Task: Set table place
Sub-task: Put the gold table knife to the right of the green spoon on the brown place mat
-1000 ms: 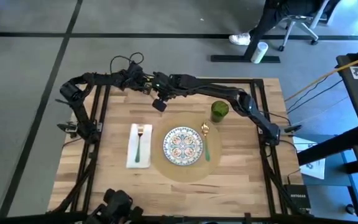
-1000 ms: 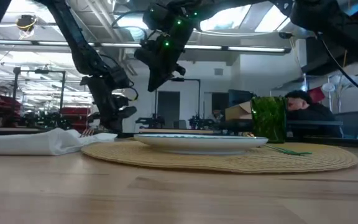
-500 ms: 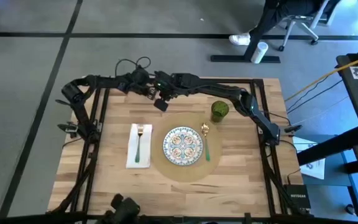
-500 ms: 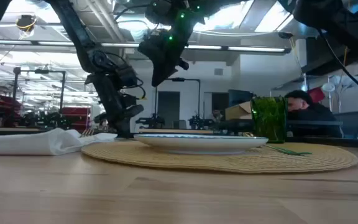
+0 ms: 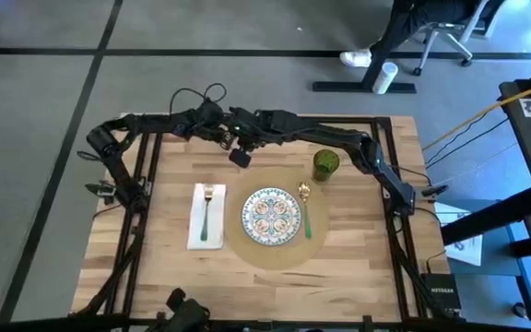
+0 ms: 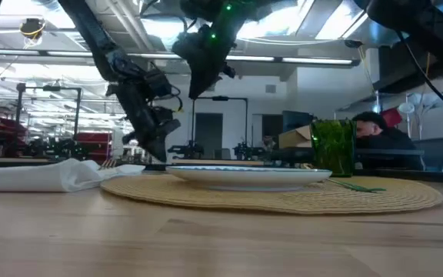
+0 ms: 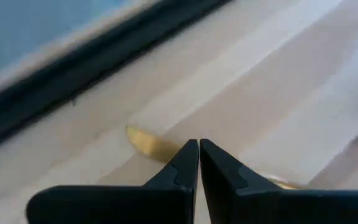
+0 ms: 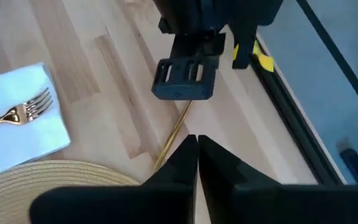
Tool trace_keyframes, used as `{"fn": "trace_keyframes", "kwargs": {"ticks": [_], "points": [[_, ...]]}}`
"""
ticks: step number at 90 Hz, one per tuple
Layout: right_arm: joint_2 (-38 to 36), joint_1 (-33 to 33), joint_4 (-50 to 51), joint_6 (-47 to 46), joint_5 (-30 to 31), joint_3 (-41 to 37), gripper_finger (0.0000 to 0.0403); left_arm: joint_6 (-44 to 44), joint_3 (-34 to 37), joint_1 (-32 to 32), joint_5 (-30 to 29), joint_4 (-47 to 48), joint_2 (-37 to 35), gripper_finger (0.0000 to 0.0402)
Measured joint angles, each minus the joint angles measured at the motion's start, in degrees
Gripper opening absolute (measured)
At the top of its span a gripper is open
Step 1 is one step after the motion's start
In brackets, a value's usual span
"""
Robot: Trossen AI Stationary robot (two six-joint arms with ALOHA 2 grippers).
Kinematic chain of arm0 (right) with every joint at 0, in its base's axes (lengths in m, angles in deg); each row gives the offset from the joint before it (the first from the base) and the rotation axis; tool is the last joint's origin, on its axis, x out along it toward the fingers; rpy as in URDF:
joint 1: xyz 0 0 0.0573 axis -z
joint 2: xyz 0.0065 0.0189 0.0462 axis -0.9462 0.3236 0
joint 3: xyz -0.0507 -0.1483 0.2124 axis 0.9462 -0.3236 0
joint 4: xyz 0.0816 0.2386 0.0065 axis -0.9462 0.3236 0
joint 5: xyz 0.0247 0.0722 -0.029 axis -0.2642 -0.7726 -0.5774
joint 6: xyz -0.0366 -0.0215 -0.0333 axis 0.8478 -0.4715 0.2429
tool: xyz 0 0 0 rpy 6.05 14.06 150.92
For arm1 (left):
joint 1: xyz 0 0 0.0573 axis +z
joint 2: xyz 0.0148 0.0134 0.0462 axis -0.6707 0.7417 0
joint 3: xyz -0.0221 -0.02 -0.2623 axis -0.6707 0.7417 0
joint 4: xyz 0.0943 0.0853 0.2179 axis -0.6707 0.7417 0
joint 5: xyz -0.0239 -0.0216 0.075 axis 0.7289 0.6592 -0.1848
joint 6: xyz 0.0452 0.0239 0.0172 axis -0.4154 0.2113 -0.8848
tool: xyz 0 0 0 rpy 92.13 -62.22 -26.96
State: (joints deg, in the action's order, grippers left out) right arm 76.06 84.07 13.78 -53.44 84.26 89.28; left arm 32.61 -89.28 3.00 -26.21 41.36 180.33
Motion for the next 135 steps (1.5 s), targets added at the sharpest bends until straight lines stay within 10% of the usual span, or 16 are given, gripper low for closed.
{"fn": "trace_keyframes", "kwargs": {"ticks": [26,69,135], "points": [[-0.35,-0.09,3.63,-4.32,-0.33,-0.04,0.0001,-1.27,-0.02,-1.47,-0.24,10.66,-12.99,0.0000],[9.47,6.09,-3.79,-9.13,-18.03,-0.11,0.0017,-0.70,1.14,-7.80,-2.01,22.69,-33.55,0.0000],[14.10,5.47,-8.06,-15.11,-12.73,-0.07,0.0076,2.92,6.23,-8.83,-1.98,21.39,-36.17,0.0000]]}}
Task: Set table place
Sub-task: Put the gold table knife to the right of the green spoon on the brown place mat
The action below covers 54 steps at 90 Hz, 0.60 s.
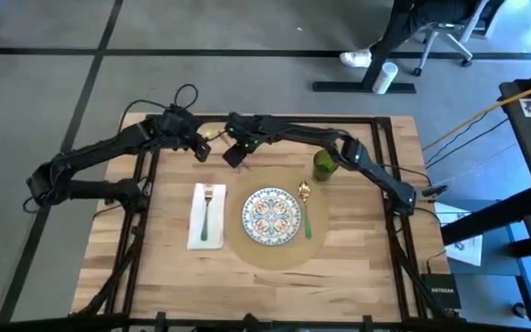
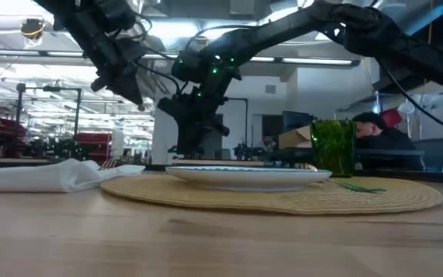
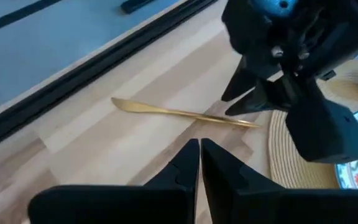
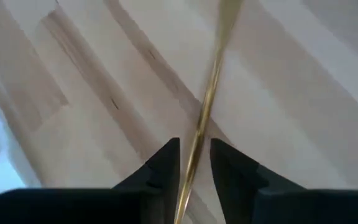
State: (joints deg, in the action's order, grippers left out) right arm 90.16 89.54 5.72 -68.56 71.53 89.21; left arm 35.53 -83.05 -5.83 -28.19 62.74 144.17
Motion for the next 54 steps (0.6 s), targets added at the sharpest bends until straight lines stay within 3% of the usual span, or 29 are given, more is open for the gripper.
{"fn": "trace_keyframes", "kwargs": {"ticks": [27,37,54], "points": [[0.11,-2.06,-1.00,-0.51,-2.22,0.04,0.0076,-2.46,0.00,-3.52,-2.57,-2.95,-3.54,0.0000],[0.13,-1.96,-1.21,-2.32,-5.89,0.04,0.0076,-3.43,0.00,-5.08,-3.62,-5.21,-8.44,0.0000],[0.59,-1.95,-1.61,-3.11,-4.43,0.02,0.0076,-6.80,-0.09,-5.99,-3.62,-9.83,-20.29,0.0000]]}}
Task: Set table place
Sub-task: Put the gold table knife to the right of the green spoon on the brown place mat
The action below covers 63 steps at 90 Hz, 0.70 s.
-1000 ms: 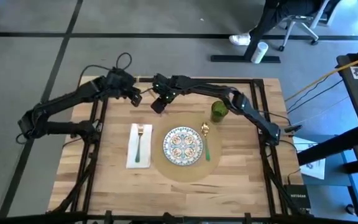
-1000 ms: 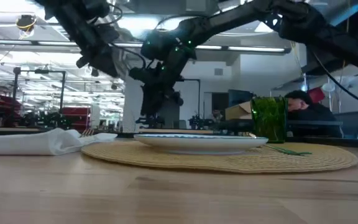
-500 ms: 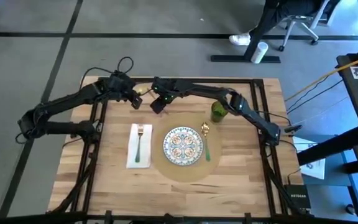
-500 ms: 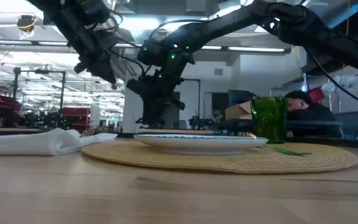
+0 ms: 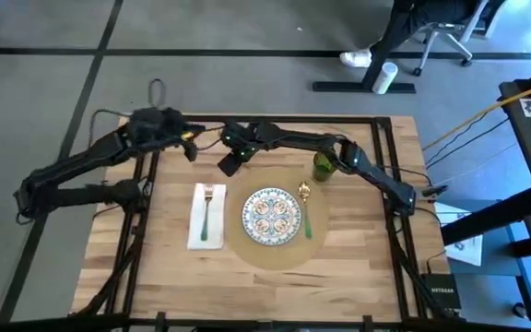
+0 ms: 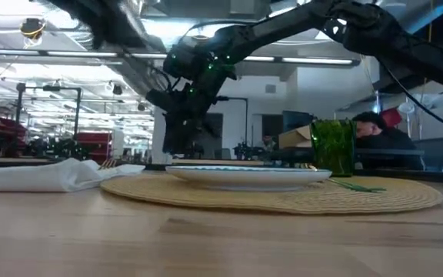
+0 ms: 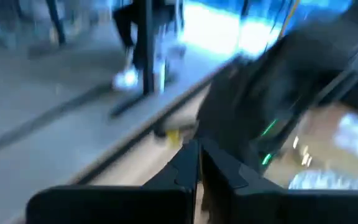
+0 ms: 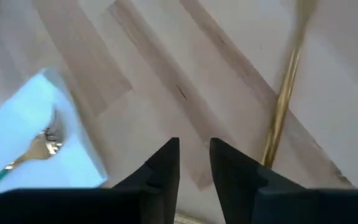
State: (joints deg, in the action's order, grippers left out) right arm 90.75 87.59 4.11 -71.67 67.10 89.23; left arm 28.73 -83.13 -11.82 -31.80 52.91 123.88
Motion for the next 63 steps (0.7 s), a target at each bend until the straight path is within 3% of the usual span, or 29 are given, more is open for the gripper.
{"fn": "trace_keyframes", "kwargs": {"ticks": [29,63], "points": [[1.70,-0.41,1.82,-1.07,3.14,-0.02,0.0076,-2.36,-0.07,0.04,2.86,7.10,-17.34,0.0000],[2.40,-1.88,2.10,-2.39,11.08,-0.04,0.0076,-1.38,-0.02,0.05,2.14,13.03,-19.83,0.0000]]}}
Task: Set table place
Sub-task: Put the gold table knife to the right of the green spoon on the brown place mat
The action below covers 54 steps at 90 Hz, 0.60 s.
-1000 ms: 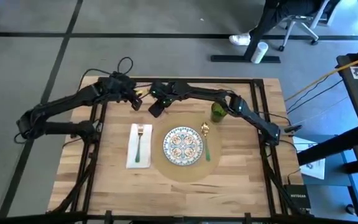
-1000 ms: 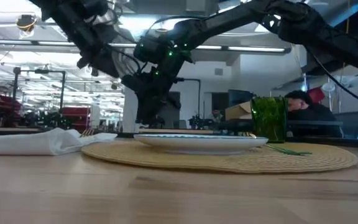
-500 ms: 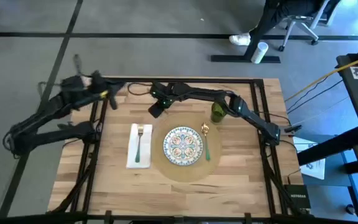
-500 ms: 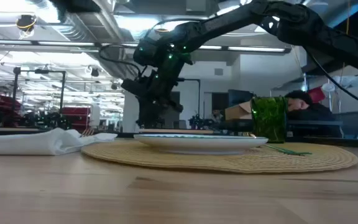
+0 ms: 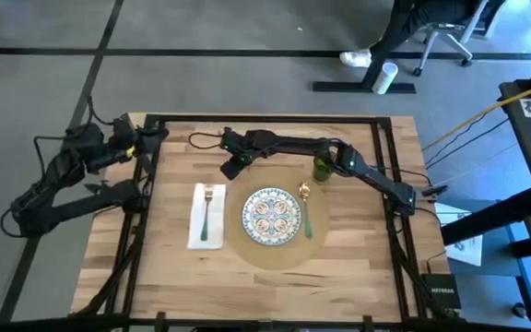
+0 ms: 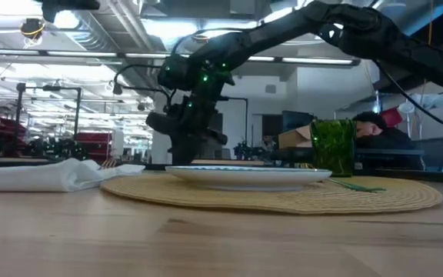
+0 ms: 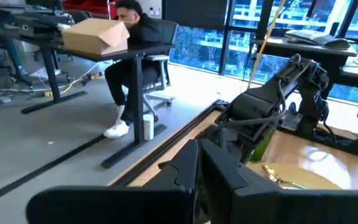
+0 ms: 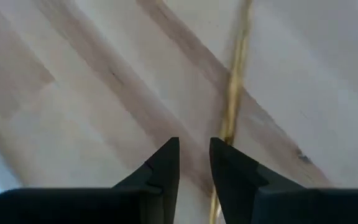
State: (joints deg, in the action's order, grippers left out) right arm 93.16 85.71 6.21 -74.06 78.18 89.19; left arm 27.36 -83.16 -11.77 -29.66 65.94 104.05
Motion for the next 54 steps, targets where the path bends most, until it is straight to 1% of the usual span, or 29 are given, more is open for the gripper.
{"fn": "trace_keyframes", "kwargs": {"ticks": [22,29,44,54], "points": [[-0.17,0.02,1.73,-0.11,0.27,0.73,0.0076,-1.08,0.00,0.02,-0.05,0.24,0.21,0.0000],[-0.28,0.03,1.03,-0.04,1.74,1.22,0.0076,-1.44,0.00,0.06,-0.44,0.40,0.23,0.0000],[-0.28,-0.25,2.12,-0.58,2.91,1.14,0.0076,-1.92,0.02,0.06,-1.10,1.63,0.23,0.0000],[-0.31,-0.33,4.36,-0.76,6.30,1.15,0.0076,-1.98,0.02,0.06,-1.88,2.40,0.23,0.0000]]}}
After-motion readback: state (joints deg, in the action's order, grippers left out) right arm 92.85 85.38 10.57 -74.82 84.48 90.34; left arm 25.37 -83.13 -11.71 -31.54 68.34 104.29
